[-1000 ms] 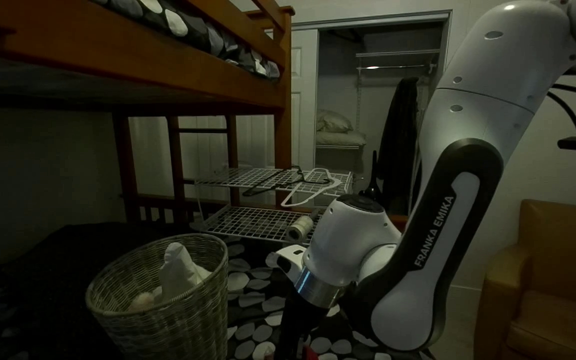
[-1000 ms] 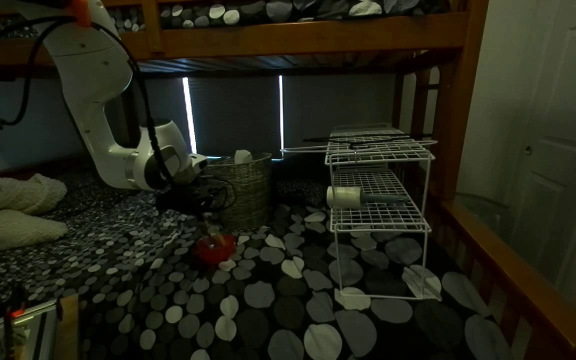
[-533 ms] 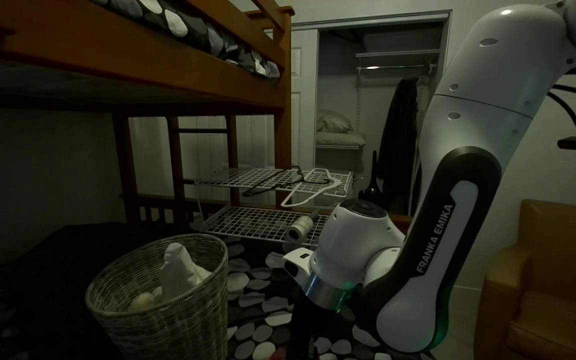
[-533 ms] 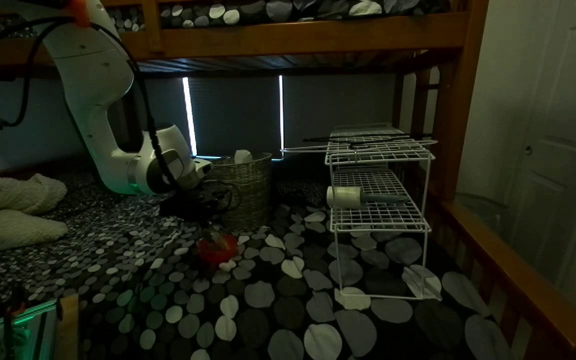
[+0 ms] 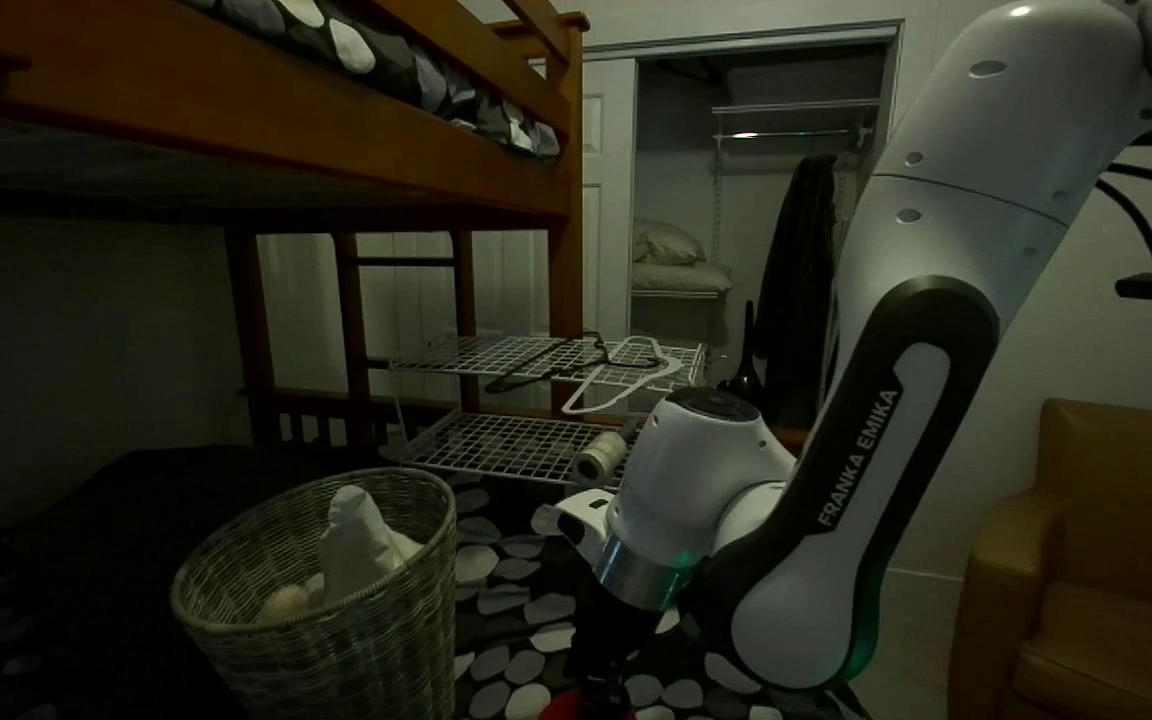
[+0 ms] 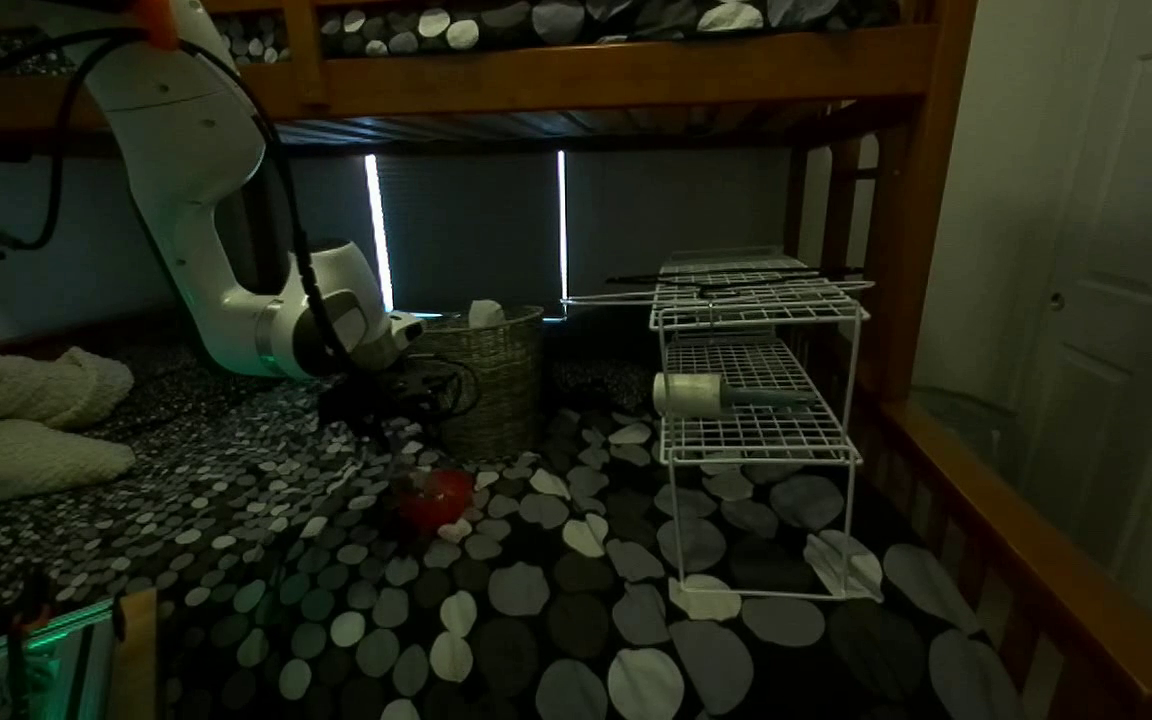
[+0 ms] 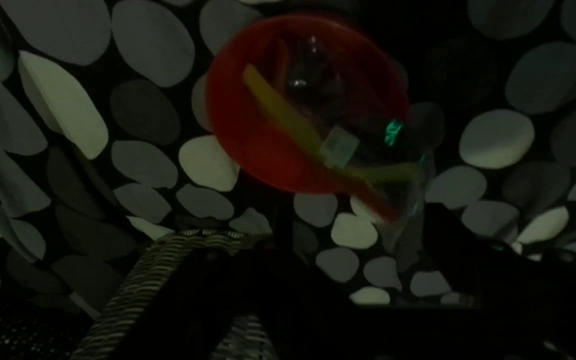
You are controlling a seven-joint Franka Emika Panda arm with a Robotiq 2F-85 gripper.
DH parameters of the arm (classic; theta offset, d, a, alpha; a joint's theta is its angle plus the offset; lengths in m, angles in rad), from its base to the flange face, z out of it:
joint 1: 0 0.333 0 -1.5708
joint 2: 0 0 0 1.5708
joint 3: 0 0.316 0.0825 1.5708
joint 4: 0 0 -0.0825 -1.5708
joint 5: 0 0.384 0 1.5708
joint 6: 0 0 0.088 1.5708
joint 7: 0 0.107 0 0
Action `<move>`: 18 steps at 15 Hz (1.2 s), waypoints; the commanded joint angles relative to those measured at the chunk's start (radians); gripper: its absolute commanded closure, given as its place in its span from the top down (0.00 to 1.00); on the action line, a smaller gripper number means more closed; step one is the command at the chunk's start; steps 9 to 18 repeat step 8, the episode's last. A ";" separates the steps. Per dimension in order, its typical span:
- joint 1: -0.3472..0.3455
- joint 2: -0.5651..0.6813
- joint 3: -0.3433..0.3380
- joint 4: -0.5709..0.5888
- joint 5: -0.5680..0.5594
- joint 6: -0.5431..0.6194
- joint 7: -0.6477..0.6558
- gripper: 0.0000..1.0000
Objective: Pick up the sun glasses from the basket and put them in the red bowl
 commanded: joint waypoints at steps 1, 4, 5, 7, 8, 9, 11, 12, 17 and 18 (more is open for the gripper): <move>-0.189 -0.063 0.273 0.029 0.198 -0.072 -0.066 1.00; -0.329 -0.123 0.449 0.082 0.384 -0.165 -0.141 1.00; -0.372 -0.147 0.503 0.093 0.473 -0.174 -0.195 1.00; -0.473 -0.149 0.634 0.163 0.643 -0.131 -0.318 1.00; -0.385 -0.125 0.531 0.129 0.526 -0.121 -0.229 1.00; -0.385 -0.125 0.531 0.129 0.526 -0.121 -0.229 1.00; -0.385 -0.125 0.531 0.129 0.526 -0.121 -0.229 1.00; -0.385 -0.125 0.531 0.129 0.526 -0.121 -0.229 1.00; -0.385 -0.125 0.531 0.129 0.526 -0.121 -0.229 1.00; -0.385 -0.125 0.531 0.129 0.526 -0.121 -0.229 1.00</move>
